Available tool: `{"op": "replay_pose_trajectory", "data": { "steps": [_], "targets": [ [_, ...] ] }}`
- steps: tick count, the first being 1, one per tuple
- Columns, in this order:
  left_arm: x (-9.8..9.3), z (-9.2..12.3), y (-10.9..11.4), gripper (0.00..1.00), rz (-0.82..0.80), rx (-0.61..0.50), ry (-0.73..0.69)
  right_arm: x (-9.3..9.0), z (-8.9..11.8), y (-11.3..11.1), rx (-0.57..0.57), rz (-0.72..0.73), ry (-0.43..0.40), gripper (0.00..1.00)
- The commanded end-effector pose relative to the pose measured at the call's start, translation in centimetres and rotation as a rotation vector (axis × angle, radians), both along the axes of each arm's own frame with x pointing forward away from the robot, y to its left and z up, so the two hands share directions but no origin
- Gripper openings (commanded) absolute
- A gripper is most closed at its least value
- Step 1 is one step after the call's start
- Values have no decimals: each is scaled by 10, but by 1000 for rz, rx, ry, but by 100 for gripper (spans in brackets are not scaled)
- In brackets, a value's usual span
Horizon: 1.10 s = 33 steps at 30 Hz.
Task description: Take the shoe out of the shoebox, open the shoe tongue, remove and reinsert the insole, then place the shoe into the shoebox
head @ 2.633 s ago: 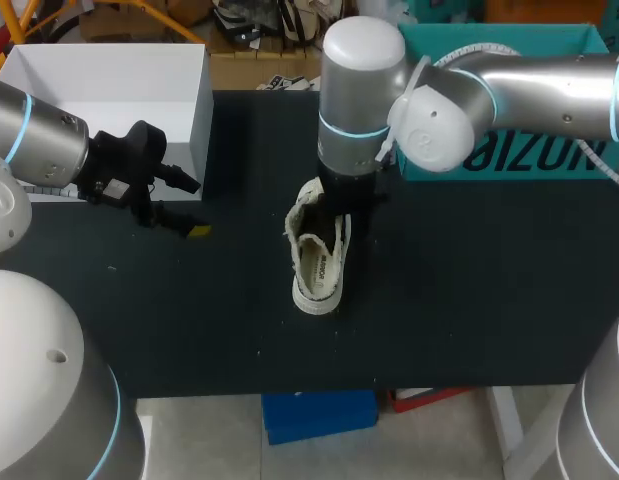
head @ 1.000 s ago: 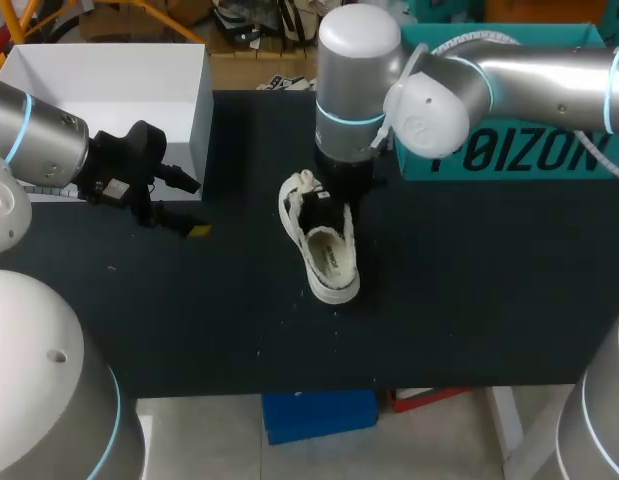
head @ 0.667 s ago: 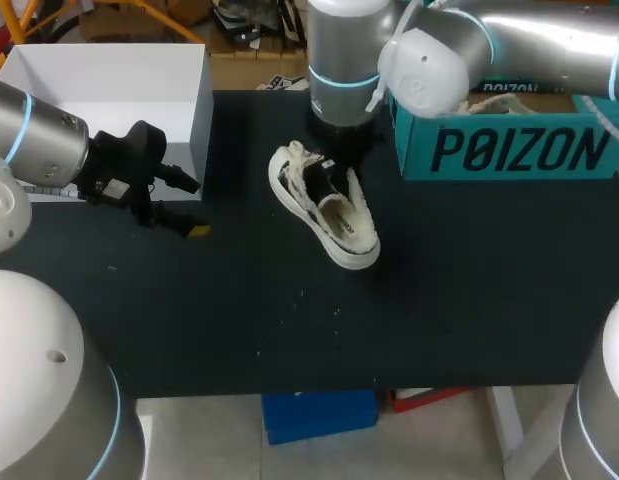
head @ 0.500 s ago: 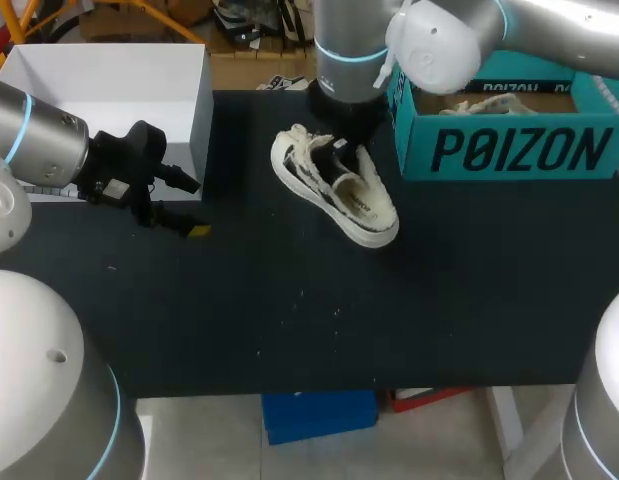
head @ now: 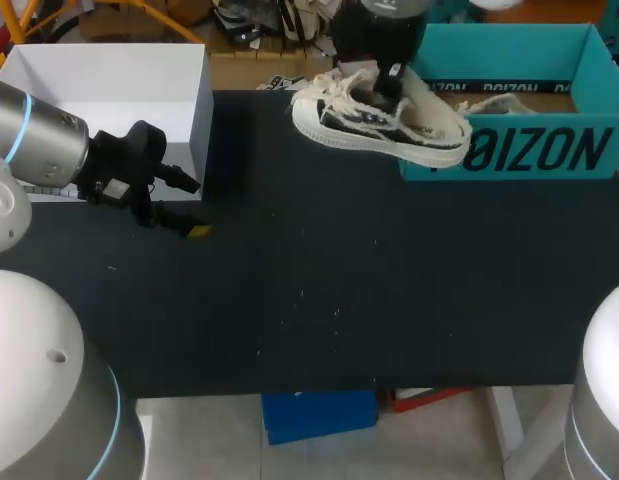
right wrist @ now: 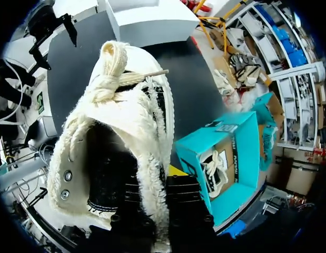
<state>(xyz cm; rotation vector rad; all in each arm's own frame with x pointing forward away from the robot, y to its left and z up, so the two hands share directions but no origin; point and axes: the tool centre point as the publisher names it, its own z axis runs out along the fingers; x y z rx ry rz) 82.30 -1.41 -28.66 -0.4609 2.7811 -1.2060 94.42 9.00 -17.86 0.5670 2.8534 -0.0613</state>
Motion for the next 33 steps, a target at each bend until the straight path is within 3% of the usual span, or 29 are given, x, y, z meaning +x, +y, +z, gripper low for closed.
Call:
{"op": "replay_pose_trajectory", "data": {
  "steps": [1, 24, 33],
  "targets": [
    [-1, 0, -1, 100, 1, 5, 2, -8, 22, -3, -63, 313, -44, 0],
    [-1, 0, -1, 100, 1, 5, 2, -8, 22, -3, -63, 313, -44, 0],
    [-1, 0, -1, 100, 1, 5, 2, 56, 22, -22, -103, 297, -29, 0]
  ]
}}
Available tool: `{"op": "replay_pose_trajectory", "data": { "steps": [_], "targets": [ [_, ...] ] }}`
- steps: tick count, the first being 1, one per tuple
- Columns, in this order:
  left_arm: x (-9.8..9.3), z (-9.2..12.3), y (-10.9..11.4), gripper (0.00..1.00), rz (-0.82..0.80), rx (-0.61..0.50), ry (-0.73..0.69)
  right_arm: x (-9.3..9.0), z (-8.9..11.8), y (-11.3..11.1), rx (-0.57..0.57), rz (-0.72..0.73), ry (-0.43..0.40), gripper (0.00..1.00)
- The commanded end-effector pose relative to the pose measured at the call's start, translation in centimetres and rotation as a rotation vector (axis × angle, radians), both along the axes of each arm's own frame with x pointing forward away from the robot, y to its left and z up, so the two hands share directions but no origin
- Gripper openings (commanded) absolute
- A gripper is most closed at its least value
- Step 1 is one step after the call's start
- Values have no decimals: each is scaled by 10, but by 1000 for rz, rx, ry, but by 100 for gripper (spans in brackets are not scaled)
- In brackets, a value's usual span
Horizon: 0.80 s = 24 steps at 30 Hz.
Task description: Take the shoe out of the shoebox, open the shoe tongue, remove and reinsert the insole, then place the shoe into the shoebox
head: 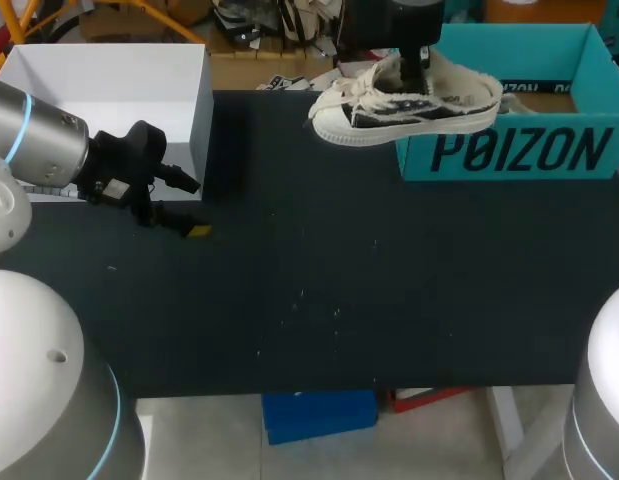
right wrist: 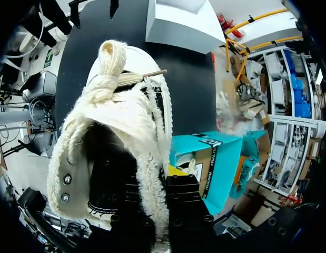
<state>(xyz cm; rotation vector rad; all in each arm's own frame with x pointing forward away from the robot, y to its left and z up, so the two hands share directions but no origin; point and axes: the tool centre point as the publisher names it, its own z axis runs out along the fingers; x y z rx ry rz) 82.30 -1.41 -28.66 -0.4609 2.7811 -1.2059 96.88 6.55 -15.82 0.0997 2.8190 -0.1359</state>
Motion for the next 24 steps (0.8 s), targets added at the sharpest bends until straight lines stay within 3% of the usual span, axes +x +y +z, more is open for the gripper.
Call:
{"op": "replay_pose_trajectory", "data": {
  "steps": [1, 11, 24],
  "targets": [
    [0, 0, -1, 100, 1, 5, 2, 40, 2, 2, -3, -14, 33, 0],
    [0, 0, -1, 100, 1, 5, 2, 118, 4, -26, -25, -1, 37, 0],
    [0, 0, -1, 100, 1, 5, 2, 179, -9, -90, -43, 24, 78, 0]
  ]
}}
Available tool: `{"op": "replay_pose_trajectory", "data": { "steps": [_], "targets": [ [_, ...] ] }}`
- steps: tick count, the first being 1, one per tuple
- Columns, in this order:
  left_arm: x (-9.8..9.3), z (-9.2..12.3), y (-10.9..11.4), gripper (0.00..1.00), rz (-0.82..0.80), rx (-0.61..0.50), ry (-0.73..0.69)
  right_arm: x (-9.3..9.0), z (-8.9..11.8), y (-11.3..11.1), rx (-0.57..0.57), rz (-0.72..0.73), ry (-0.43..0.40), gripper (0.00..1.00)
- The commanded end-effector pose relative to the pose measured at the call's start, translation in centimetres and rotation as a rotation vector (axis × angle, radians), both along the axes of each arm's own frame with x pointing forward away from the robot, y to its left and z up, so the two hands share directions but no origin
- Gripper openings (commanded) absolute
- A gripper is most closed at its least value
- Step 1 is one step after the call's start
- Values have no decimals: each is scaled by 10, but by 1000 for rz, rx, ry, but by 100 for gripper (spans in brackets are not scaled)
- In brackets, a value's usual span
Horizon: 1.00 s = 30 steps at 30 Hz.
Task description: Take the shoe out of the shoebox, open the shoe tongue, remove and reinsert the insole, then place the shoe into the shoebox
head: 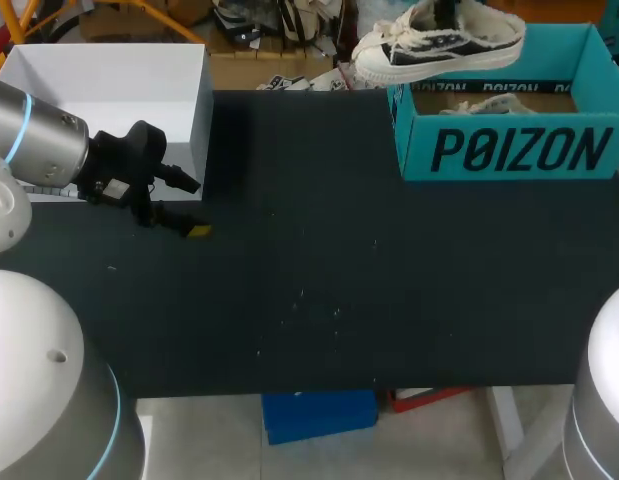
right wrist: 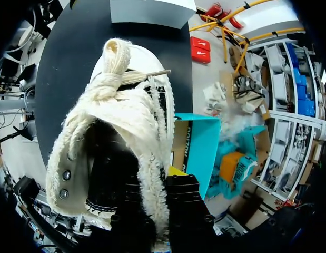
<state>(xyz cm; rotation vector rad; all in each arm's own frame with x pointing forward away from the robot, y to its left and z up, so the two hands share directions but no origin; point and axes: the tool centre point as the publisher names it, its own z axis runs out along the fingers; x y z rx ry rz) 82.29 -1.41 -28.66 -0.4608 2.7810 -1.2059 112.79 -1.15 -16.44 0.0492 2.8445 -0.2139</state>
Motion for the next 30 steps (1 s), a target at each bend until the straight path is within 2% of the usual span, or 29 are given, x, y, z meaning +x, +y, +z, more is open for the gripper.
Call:
{"op": "replay_pose_trajectory", "data": {
  "steps": [1, 11, 17, 30],
  "targets": [
    [0, 0, -1, 100, 1, 5, 2, 23, -6, -20, 10, -10, 52, 0],
    [0, 0, -1, 100, 1, 5, 2, 65, -26, -74, -4, -22, 74, 0],
    [0, 0, -1, 100, 1, 5, 2, 83, -47, -102, -1, -31, 101, 0],
    [0, 0, -1, 100, 1, 5, 2, 115, -97, -134, 30, -24, 153, 0]
  ]
}}
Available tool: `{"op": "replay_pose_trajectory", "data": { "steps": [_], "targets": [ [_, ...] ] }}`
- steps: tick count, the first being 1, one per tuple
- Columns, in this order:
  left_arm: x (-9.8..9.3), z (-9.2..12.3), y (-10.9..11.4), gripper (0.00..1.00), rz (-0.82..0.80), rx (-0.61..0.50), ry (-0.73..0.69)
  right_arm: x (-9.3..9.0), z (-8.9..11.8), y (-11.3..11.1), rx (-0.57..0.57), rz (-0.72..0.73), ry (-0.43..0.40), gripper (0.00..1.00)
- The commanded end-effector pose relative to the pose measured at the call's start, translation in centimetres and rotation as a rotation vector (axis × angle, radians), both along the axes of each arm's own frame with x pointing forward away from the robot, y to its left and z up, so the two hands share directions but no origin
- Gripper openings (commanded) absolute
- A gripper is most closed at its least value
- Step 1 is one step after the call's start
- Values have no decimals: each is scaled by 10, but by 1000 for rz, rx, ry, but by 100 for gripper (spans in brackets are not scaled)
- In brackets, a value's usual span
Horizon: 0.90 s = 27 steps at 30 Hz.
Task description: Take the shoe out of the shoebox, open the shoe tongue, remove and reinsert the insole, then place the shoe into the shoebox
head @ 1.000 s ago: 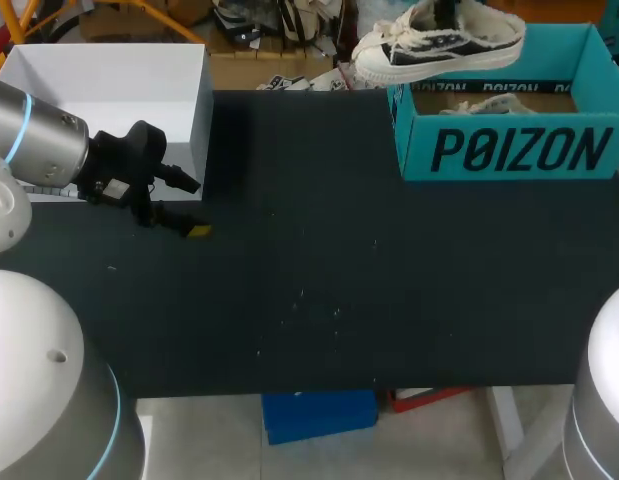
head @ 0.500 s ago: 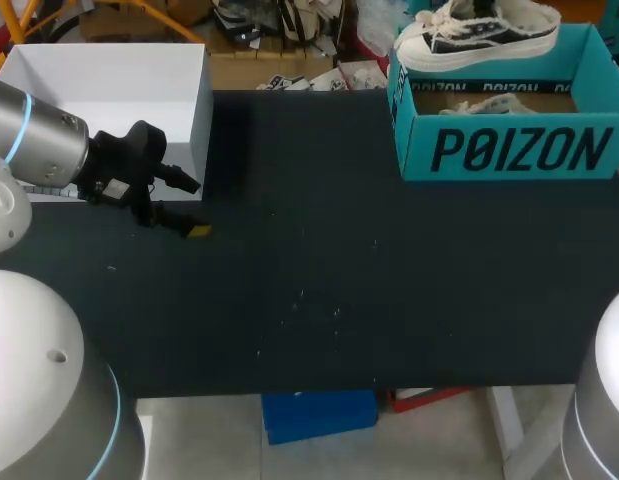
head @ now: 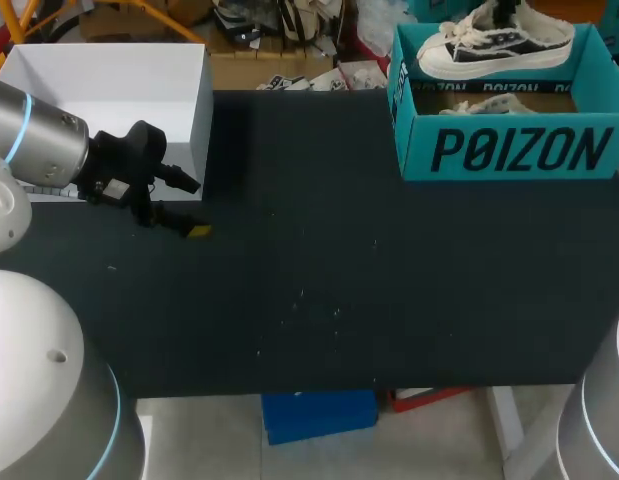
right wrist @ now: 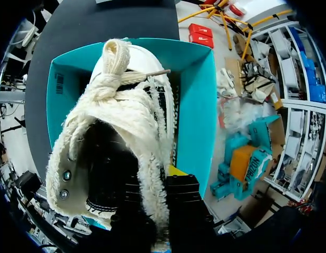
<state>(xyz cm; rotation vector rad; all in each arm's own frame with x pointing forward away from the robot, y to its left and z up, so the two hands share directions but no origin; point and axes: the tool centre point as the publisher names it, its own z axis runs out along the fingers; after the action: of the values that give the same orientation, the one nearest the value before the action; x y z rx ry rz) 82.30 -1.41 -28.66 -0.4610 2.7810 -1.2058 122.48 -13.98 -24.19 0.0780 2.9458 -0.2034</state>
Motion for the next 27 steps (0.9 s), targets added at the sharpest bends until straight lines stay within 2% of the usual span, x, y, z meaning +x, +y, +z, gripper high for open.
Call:
{"op": "replay_pose_trajectory", "data": {
  "steps": [1, 12, 27],
  "targets": [
    [0, 0, -1, 100, 1, 5, 2, 19, -25, -7, 22, -4, 59, 0],
    [0, 0, -1, 100, 1, 5, 2, 31, -71, -8, 78, -5, 103, 0],
    [0, 0, -1, 100, 1, 5, 2, 50, -105, -6, 101, 19, 132, 0]
  ]
}}
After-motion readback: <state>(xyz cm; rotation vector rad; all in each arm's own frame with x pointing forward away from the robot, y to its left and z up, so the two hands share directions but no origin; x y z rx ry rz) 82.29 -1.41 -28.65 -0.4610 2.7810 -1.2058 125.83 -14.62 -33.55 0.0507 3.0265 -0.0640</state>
